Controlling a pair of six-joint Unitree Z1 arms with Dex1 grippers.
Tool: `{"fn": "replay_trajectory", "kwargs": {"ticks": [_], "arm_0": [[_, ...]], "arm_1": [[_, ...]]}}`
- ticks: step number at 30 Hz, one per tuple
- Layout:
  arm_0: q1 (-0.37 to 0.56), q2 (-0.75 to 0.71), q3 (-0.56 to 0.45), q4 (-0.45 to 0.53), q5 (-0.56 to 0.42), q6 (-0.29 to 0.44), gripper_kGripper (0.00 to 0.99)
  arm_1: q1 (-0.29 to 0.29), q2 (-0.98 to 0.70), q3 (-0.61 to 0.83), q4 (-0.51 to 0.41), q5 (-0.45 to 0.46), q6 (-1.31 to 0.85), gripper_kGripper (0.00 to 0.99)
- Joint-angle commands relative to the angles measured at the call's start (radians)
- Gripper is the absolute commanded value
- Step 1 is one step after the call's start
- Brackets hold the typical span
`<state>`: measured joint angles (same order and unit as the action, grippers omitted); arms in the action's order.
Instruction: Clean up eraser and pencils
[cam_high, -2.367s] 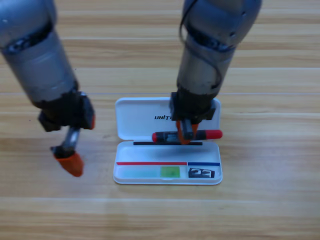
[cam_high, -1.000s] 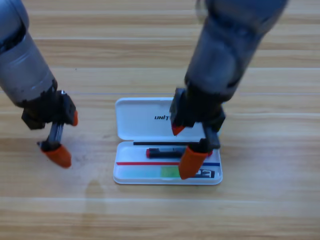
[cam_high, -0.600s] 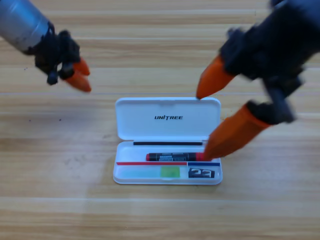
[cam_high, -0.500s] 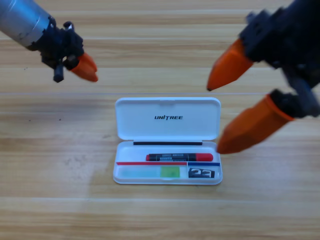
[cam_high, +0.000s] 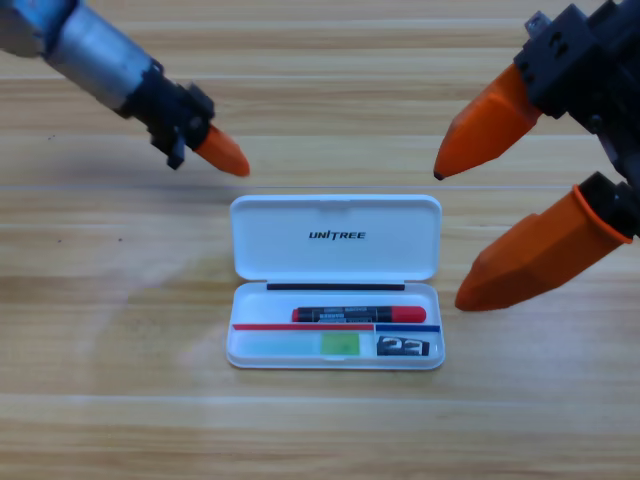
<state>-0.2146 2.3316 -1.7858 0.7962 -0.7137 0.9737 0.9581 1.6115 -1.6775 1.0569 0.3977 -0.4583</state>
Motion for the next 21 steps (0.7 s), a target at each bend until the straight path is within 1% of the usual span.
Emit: {"fn": "replay_trajectory", "kwargs": {"ticks": [1,5,10,14,21], "arm_0": [[-0.069,0.157,-0.107,0.120,-0.021,0.040,0.000],[-0.100,0.176,-0.161,0.190,-0.027,0.060,0.000],[-0.140,0.166,-0.195,0.271,-0.044,0.083,0.000],[-0.173,0.140,-0.195,0.299,-0.046,0.085,0.000],[-0.204,0.084,-0.196,0.331,-0.043,0.071,0.000]], "arm_1": [[0.002,-0.031,0.033,-0.012,0.015,0.013,0.990],[0.002,-0.036,0.035,-0.012,0.015,0.018,0.990],[0.002,-0.039,0.035,-0.014,0.015,0.021,0.990],[0.002,-0.044,0.041,-0.014,0.015,0.023,0.990],[0.002,-0.050,0.047,-0.015,0.015,0.027,0.990]]}}
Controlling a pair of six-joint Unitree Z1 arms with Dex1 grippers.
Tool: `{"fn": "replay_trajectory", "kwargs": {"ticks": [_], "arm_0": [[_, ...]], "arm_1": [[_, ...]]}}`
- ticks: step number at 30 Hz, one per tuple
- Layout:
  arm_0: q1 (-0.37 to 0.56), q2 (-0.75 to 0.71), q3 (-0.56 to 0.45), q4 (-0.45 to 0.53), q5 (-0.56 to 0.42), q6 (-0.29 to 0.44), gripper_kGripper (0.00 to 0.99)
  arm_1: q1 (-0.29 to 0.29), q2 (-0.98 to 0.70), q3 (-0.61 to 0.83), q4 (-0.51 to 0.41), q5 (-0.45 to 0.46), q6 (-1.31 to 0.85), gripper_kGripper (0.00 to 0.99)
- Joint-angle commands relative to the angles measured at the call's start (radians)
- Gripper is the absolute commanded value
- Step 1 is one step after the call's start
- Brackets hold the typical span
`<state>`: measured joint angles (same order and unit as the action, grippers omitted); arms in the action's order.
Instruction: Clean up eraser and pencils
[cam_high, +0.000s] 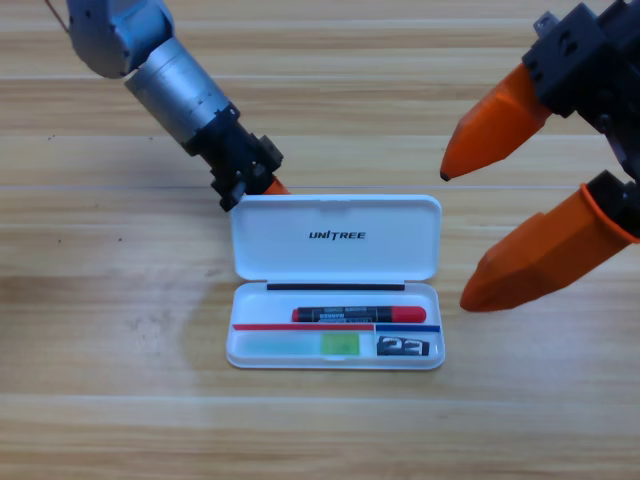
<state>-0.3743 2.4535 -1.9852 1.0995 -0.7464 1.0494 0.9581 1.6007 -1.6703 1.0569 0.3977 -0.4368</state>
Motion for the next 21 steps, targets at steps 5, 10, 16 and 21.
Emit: {"fn": "replay_trajectory", "kwargs": {"ticks": [5,10,16,21], "arm_0": [[-0.064,-0.077,0.025,0.045,0.004,-0.005,0.000],[-0.084,-0.119,0.063,0.045,0.025,-0.003,0.000],[-0.112,-0.140,0.112,0.039,0.048,0.001,0.000],[-0.133,-0.145,0.175,0.000,0.075,0.006,0.000]], "arm_1": [[0.002,-0.041,0.046,-0.020,0.015,0.009,0.990],[0.002,-0.044,0.057,-0.028,0.015,0.009,0.990],[0.002,-0.042,0.066,-0.032,0.015,0.009,0.990],[0.002,-0.044,0.075,-0.038,0.015,0.009,0.990]]}}
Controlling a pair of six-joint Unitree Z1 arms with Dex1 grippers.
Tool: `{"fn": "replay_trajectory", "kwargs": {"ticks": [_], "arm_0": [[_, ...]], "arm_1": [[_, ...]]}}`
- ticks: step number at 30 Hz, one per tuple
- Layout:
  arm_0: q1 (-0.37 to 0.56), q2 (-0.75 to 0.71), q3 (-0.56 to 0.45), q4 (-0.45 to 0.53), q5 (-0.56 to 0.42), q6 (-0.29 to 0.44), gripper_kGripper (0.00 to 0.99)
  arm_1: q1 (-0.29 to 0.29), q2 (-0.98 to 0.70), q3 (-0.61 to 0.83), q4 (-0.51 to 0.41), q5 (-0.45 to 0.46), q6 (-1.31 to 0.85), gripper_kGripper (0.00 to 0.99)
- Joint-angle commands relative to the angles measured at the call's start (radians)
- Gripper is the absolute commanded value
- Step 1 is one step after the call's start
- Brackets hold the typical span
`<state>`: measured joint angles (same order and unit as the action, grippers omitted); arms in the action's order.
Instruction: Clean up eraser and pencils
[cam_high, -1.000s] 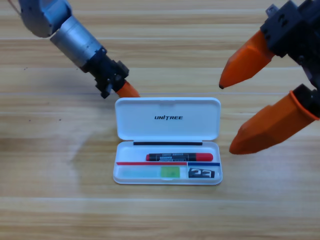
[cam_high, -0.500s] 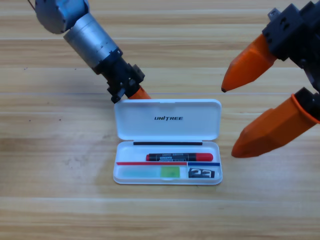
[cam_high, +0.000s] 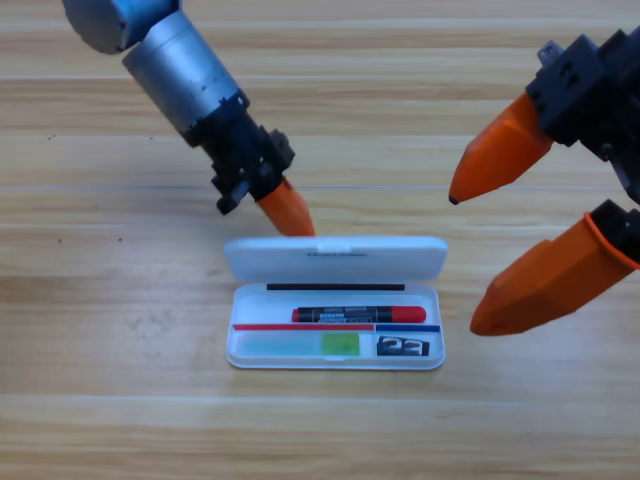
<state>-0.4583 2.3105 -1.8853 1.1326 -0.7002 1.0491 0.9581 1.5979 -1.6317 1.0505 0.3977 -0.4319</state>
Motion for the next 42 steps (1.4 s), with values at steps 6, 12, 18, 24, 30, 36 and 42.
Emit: {"fn": "replay_trajectory", "kwargs": {"ticks": [6,12,18,24,30,36,42], "arm_0": [[-0.089,-0.019,0.172,-0.108,0.068,0.003,0.000],[-0.122,-0.033,0.226,-0.166,0.133,-0.021,0.000],[-0.160,-0.056,0.288,-0.229,0.189,-0.046,0.000],[-0.195,-0.085,0.370,-0.317,0.255,-0.078,0.000],[-0.234,-0.131,0.505,-0.464,0.372,-0.115,0.000],[-0.244,-0.180,0.557,-0.510,0.419,-0.141,0.000],[-0.289,-0.387,0.535,-0.436,0.395,-0.179,0.000]], "arm_1": [[0.002,-0.044,0.044,-0.049,0.015,0.012,0.990],[0.002,-0.042,0.053,-0.058,0.015,0.012,0.990],[0.002,-0.053,0.059,-0.058,0.001,0.012,0.990],[0.002,-0.056,0.073,-0.058,-0.003,0.013,0.990],[0.002,-0.055,0.072,-0.058,-0.003,0.016,0.990],[0.002,-0.056,0.069,-0.058,-0.007,0.019,0.990],[0.002,-0.064,0.067,-0.058,-0.005,0.021,0.990]]}}
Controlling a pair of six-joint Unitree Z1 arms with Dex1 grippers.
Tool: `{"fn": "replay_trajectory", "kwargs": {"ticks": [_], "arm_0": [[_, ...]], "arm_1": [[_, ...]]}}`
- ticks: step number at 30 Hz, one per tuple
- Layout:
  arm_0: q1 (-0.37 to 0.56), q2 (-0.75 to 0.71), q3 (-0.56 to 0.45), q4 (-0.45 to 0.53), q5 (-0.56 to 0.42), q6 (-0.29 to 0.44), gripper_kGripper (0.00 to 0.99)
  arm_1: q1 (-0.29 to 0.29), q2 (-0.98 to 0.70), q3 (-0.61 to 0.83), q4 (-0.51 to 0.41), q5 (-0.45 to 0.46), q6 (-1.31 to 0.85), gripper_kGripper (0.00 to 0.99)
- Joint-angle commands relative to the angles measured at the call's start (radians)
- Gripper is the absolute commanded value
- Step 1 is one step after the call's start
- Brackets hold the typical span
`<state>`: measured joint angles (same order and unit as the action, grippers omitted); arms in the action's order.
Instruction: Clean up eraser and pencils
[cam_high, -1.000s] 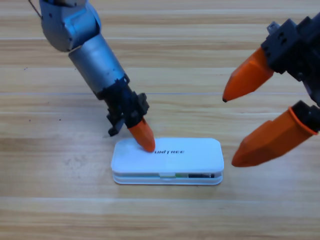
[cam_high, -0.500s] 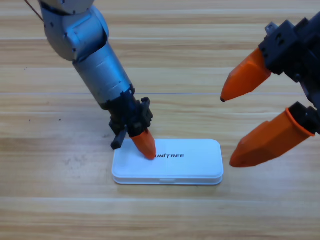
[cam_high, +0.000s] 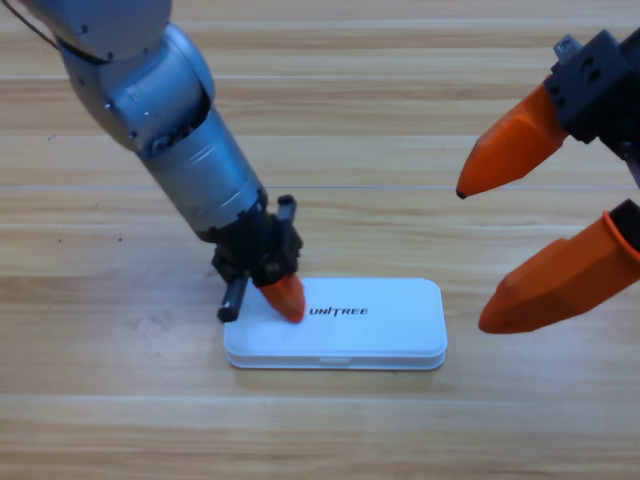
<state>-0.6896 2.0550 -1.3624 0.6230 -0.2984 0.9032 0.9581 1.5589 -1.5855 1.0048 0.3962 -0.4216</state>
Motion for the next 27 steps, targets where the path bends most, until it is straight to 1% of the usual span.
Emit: {"fn": "replay_trajectory", "kwargs": {"ticks": [1,7,11,15,17,19,20,21,22,23,24,27], "arm_0": [[-0.068,-0.162,-0.003,0.104,-0.013,-0.040,0.000],[-0.127,-0.322,-0.069,0.238,-0.050,-0.063,0.000],[-0.171,-0.412,-0.069,0.271,-0.061,-0.072,0.000],[-0.186,-0.454,-0.066,0.288,-0.070,-0.069,0.000],[-0.188,-0.460,-0.066,0.294,-0.073,-0.056,0.000],[-0.188,-0.461,-0.066,0.305,-0.076,-0.015,0.000],[-0.188,-0.460,-0.064,0.307,-0.073,-0.006,0.141],[-0.188,-0.457,-0.066,0.307,-0.073,-0.009,0.508],[-0.188,-0.450,-0.066,0.304,-0.073,-0.010,0.853],[-0.188,-0.444,-0.070,0.302,-0.073,-0.010,0.976],[-0.188,-0.437,-0.073,0.302,-0.073,-0.015,0.990],[-0.188,-0.426,-0.072,0.302,-0.073,-0.024,0.990]], "arm_1": [[0.002,-0.025,0.021,-0.012,-0.004,0.010,0.990],[0.002,-0.023,0.022,-0.012,-0.007,0.010,0.990],[0.002,-0.023,0.022,-0.012,-0.010,0.010,0.990],[0.002,-0.023,0.021,-0.012,-0.016,0.014,0.990],[0.002,-0.023,0.021,-0.012,-0.017,0.014,0.990],[0.002,-0.023,0.021,-0.012,-0.017,0.014,0.990],[0.002,-0.023,0.021,-0.012,-0.017,0.015,0.990],[0.002,-0.023,0.022,-0.012,-0.019,0.015,0.990],[0.002,-0.023,0.022,-0.012,-0.019,0.015,0.990],[0.002,-0.023,0.022,-0.012,-0.020,0.015,0.990],[0.002,-0.023,0.022,-0.012,-0.020,0.015,0.990],[0.002,-0.023,0.021,-0.012,-0.022,0.017,0.990]]}}
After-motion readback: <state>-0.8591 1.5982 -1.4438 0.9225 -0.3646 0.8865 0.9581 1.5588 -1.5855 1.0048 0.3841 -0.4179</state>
